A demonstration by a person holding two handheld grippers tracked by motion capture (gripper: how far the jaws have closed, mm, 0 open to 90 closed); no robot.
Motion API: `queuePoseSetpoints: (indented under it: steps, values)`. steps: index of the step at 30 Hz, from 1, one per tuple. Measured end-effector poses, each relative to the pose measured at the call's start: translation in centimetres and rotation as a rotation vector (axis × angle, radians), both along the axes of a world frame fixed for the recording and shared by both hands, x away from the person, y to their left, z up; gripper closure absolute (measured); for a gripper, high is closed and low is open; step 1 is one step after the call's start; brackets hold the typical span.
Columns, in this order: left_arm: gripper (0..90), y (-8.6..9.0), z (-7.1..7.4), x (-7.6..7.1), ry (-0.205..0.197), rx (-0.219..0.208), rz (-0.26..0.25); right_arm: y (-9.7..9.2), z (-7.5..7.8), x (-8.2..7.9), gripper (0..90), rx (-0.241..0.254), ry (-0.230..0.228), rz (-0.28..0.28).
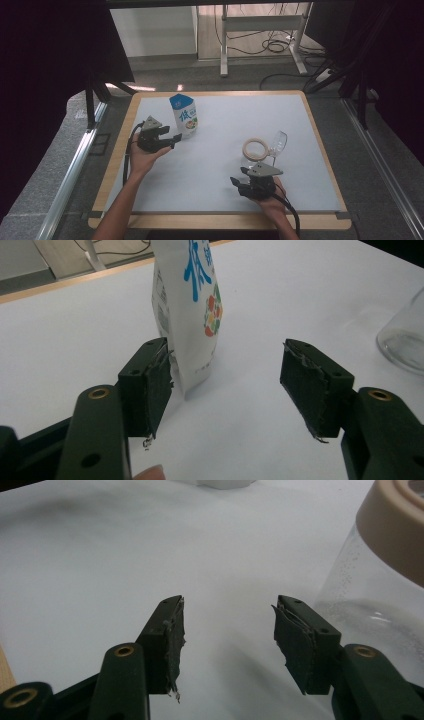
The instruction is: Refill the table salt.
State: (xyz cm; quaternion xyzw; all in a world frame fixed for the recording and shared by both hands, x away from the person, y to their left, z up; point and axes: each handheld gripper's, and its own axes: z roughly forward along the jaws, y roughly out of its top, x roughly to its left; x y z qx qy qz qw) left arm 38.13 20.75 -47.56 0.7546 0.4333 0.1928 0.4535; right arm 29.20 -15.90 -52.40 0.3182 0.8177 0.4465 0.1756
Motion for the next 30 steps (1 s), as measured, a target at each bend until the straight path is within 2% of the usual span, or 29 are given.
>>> queuePoseSetpoints:
  steps: [4, 8, 14, 25, 30]
  values:
    - [38.3, 0.0, 0.4, 1.1, -0.002, -0.003, 0.013, 0.1, -0.1, 0.0, 46.0, -0.003, 0.001, 0.003]
    - [40.0, 0.1, 0.9, 2.0, -0.021, -0.026, 0.019, 0.0, -0.1, 0.0, 46.0, 0.003, 0.001, 0.002]
    - [42.8, -0.1, 1.1, 3.2, -0.019, -0.048, 0.026, -0.1, 0.0, 0.0, 46.0, -0.001, -0.002, 0.001]
    - [45.8, -0.2, 1.4, 5.0, -0.027, -0.060, 0.045, 0.0, -0.2, 0.0, 45.9, -0.002, 0.002, 0.003]
    - [51.7, -0.3, 1.7, 5.9, -0.039, -0.065, 0.043, 0.0, -0.2, 0.0, 45.9, -0.004, 0.004, 0.002]
